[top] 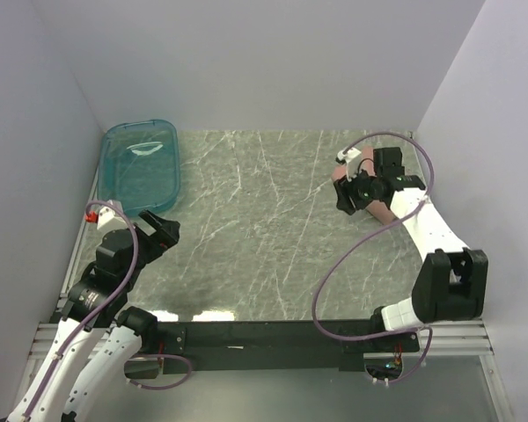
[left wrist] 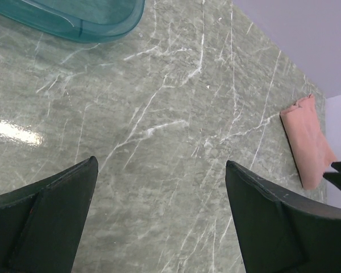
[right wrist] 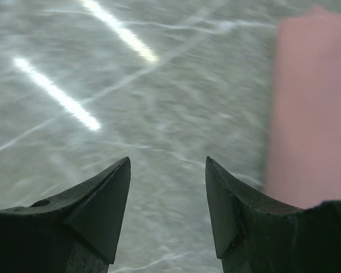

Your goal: Fold and stack the t-shirts

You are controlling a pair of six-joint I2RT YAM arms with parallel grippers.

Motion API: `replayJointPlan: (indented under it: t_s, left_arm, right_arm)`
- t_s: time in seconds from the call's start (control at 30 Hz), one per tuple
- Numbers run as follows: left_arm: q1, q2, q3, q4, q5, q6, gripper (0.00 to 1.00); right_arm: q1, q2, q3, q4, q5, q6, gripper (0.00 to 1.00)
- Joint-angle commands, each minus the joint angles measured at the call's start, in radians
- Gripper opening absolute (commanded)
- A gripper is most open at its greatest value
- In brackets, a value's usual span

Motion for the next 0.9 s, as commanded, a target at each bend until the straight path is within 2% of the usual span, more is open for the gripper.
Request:
replayJointPlan:
  t_s: [0.0, 0.23, 0.37, 0.87]
  left_arm:
    - [0.002, -0.006, 0.03, 0.007, -0.013, 0.019, 0.99]
    - [0.002, 0.014, 0.032, 0.024, -0.01, 0.024, 0.99]
    - [0.002, 0.007, 0.03, 0.016, -0.018, 0.016, 0.99]
    - [0.002, 0.033, 0.021, 0.042, -0.012, 0.024, 1.0]
  right_arm:
    - [0.002, 0.098, 0.056, 0.134, 0.337, 0.043, 0.62]
    - [0.008, 0.387, 0.295, 0.136, 0.544, -0.011, 0.62]
    - [0.014, 0.492, 0.391, 0.096, 0.562, -0.025, 0.61]
    - [0.037, 0.605, 0.392, 0.097, 0.582, -0.008, 0.6]
